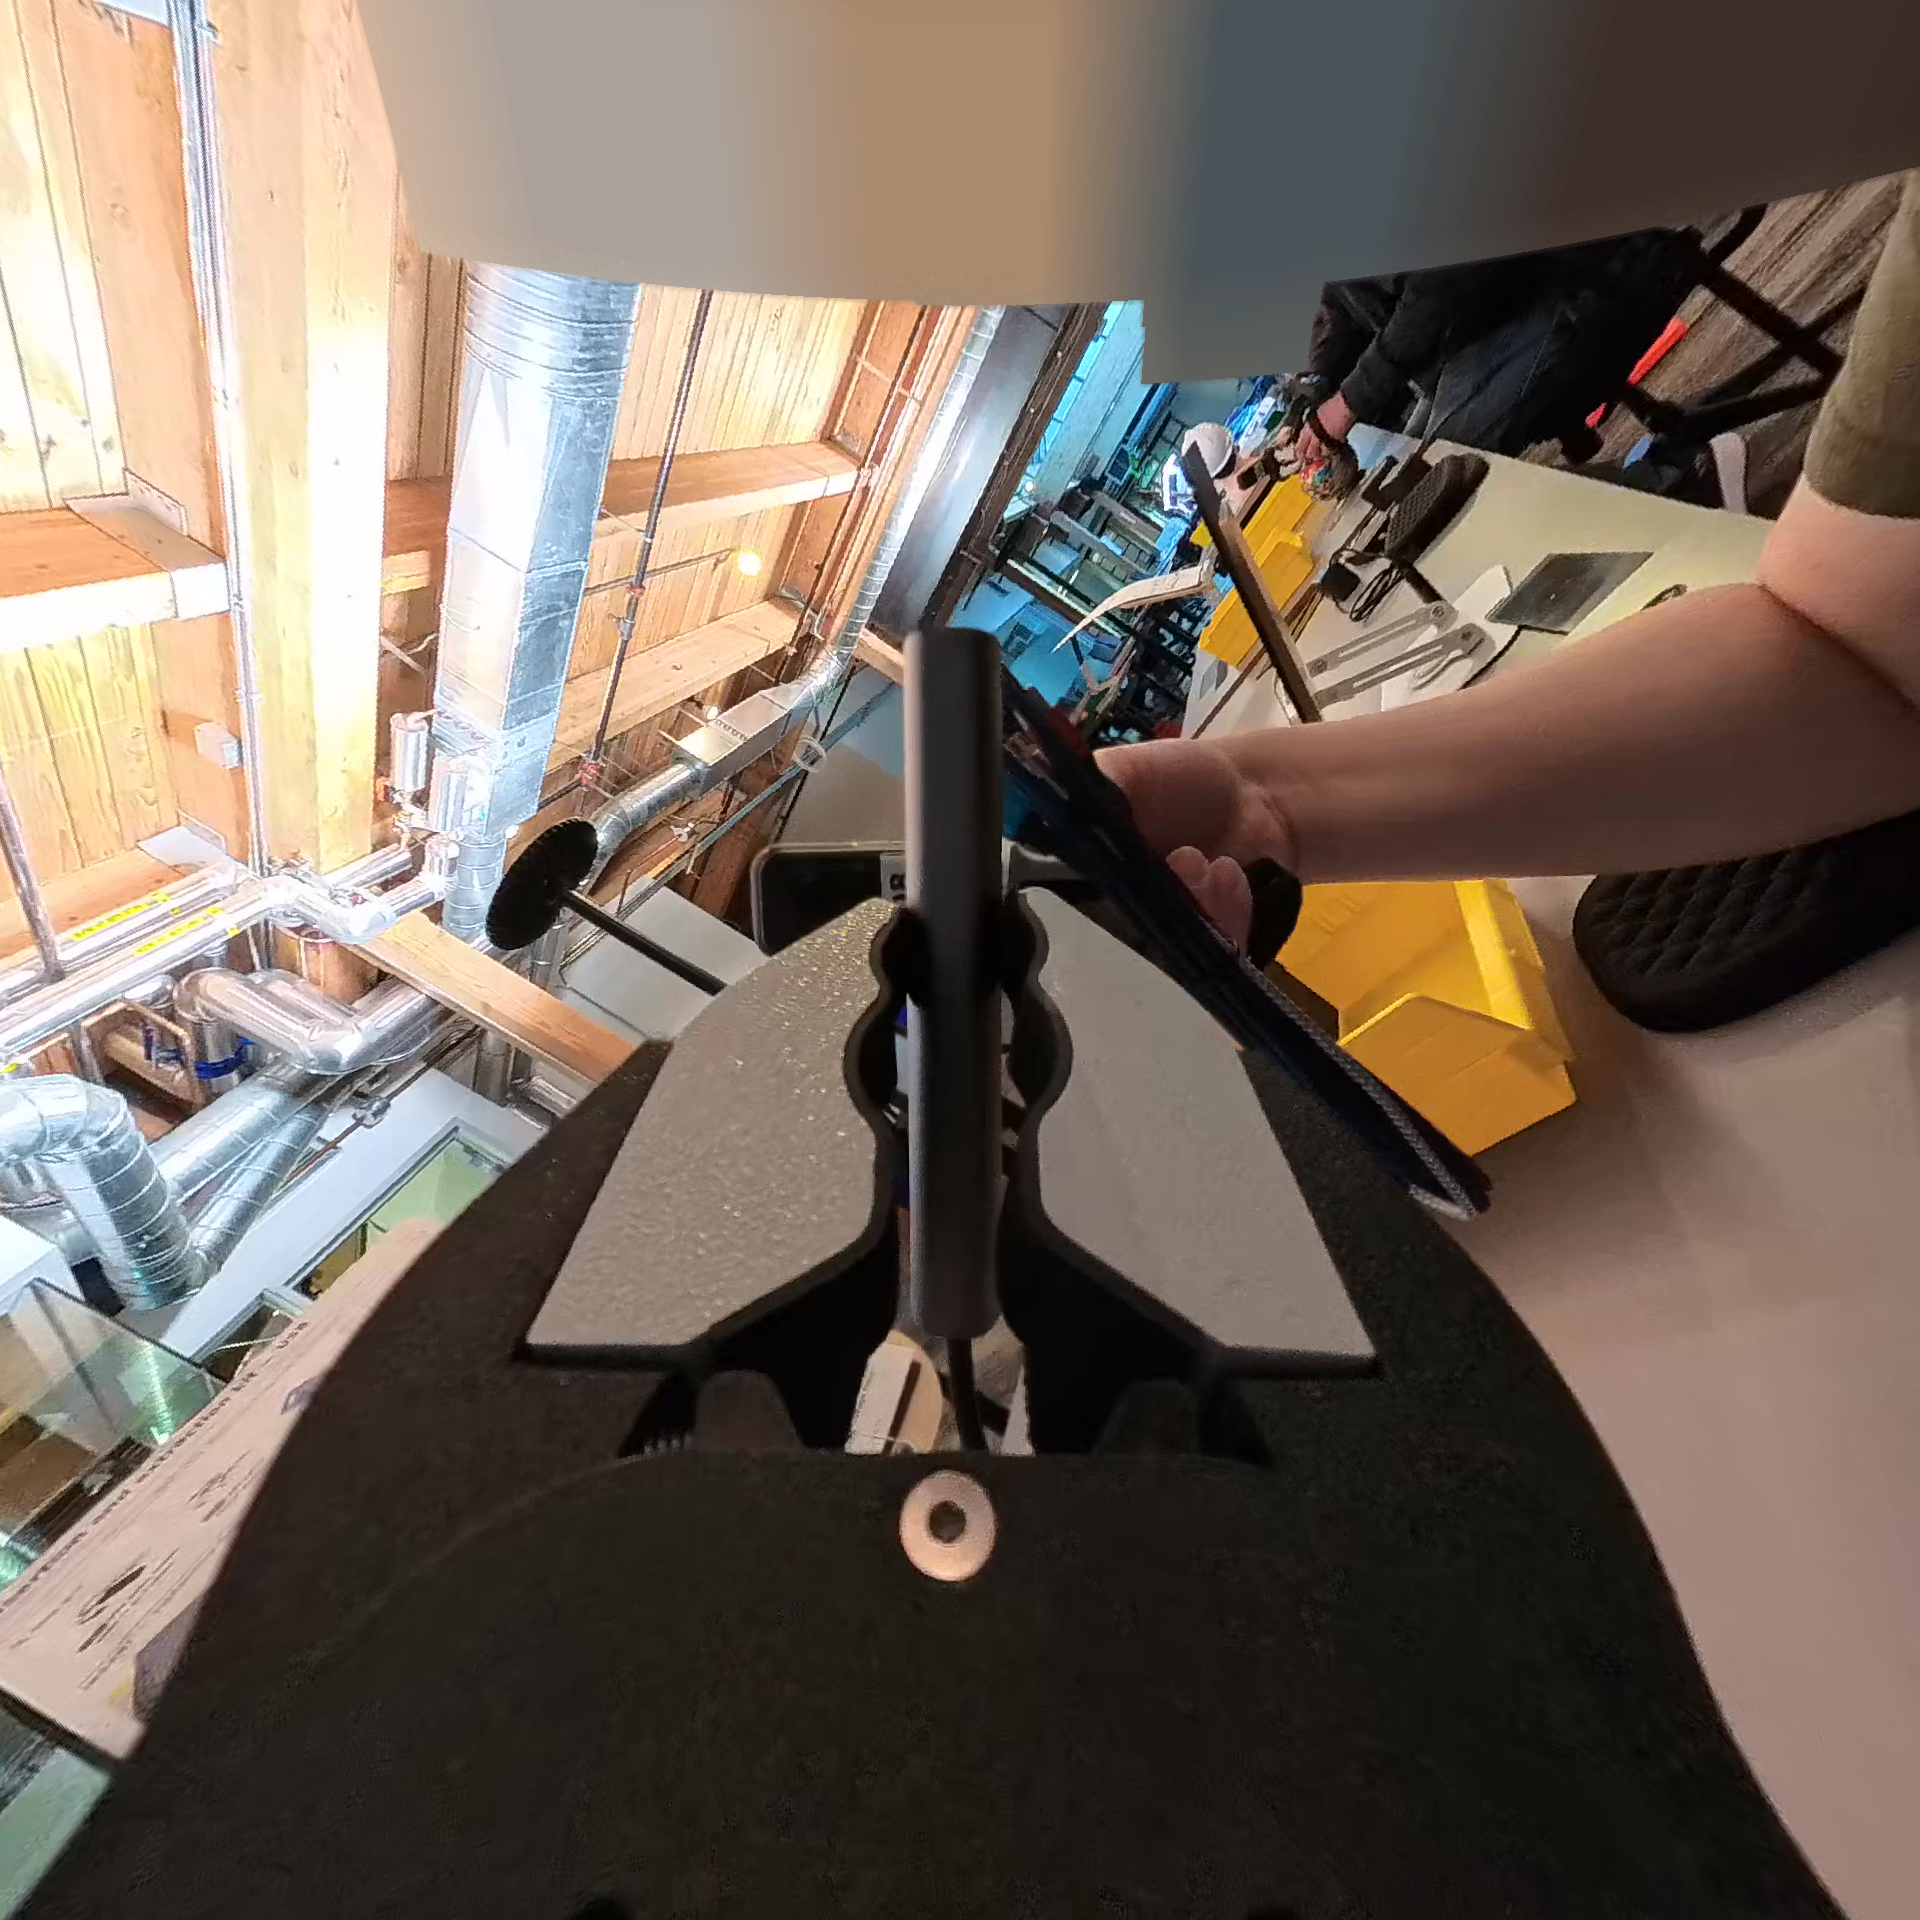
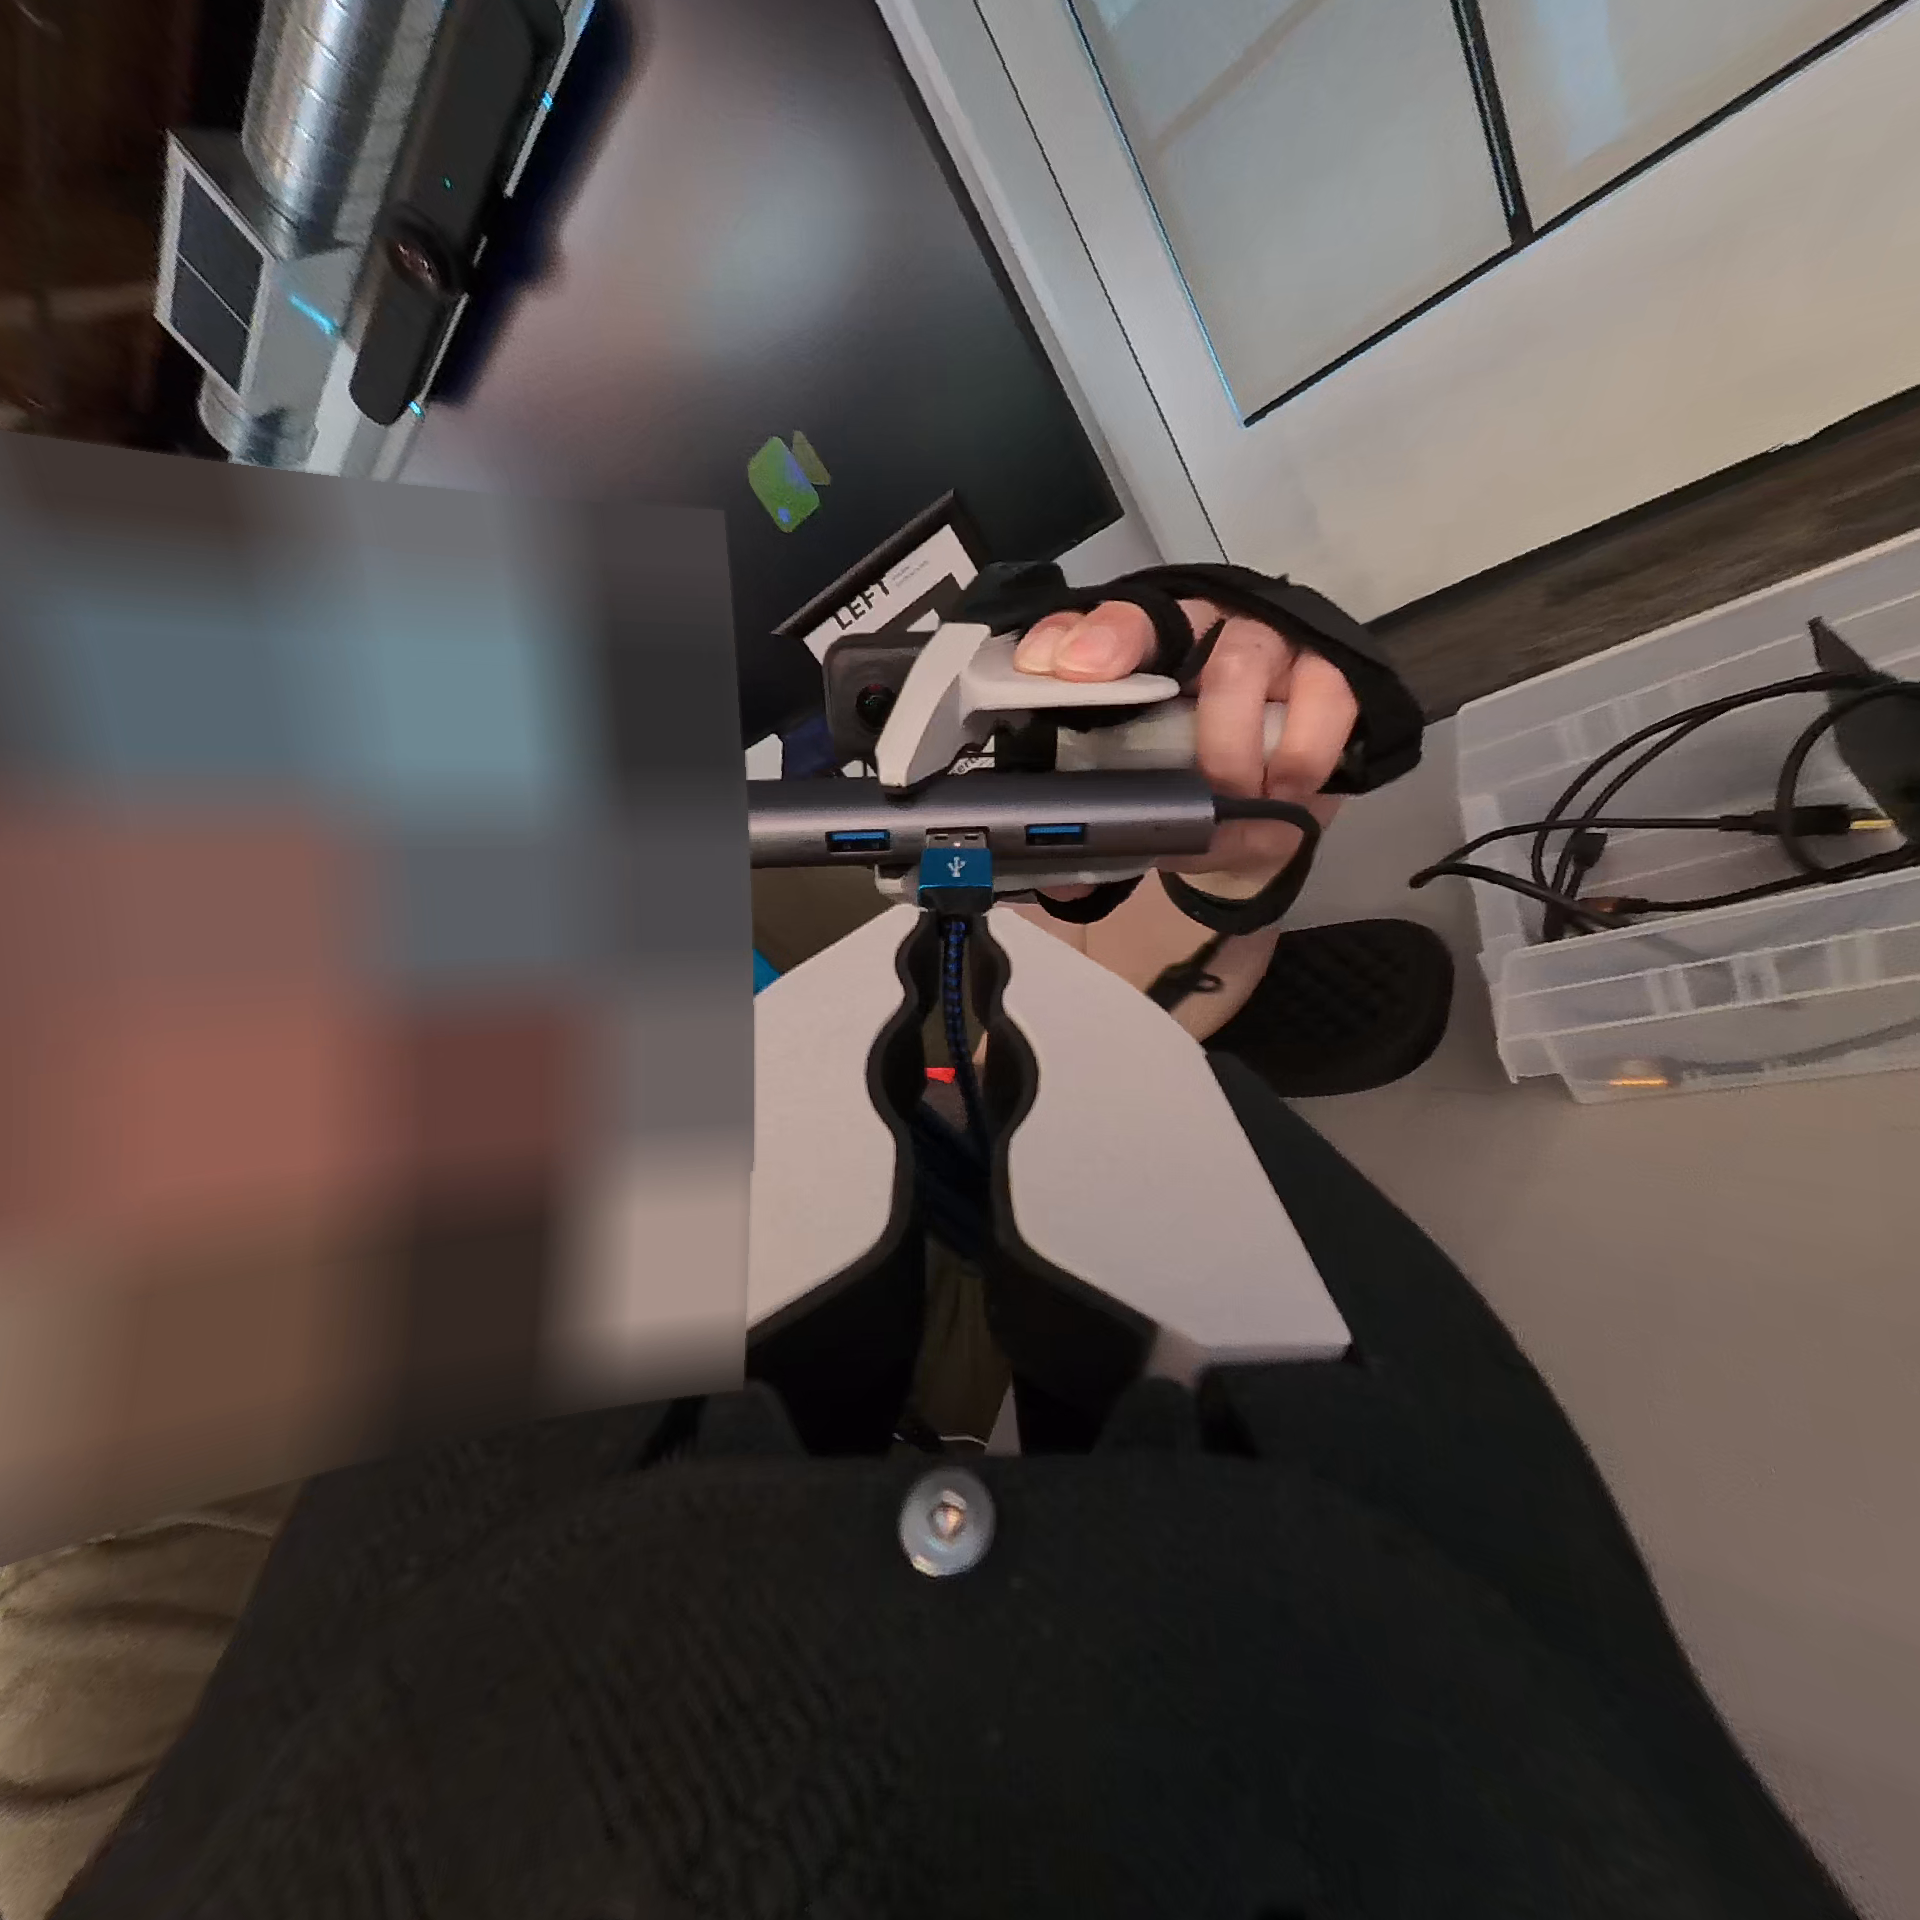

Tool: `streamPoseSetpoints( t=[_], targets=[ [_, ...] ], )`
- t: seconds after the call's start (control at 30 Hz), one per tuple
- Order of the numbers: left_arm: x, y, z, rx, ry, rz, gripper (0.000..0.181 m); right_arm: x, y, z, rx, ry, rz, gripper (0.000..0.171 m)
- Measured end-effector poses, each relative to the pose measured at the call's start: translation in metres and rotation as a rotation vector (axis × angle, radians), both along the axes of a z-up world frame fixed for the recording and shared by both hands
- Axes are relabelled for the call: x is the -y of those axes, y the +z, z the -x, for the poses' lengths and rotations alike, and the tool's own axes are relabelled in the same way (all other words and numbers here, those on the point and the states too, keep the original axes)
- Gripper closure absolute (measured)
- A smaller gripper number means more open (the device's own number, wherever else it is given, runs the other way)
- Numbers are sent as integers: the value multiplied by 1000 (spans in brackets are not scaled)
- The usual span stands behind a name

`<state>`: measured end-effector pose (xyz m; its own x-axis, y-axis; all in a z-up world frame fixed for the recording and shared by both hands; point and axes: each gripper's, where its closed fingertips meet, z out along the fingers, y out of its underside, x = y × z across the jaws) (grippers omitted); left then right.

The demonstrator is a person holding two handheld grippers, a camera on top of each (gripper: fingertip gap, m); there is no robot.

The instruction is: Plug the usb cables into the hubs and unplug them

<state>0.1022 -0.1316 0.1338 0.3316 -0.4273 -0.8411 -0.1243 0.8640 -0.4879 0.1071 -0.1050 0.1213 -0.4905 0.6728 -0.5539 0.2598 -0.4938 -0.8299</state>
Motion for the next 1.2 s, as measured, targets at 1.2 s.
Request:
streamPoseSetpoints(
  t=[1.2],
  targets=[
    [-3,4,9,-14,-67,173,164,0,-5,13,-88,255,376,165]
  ],
)
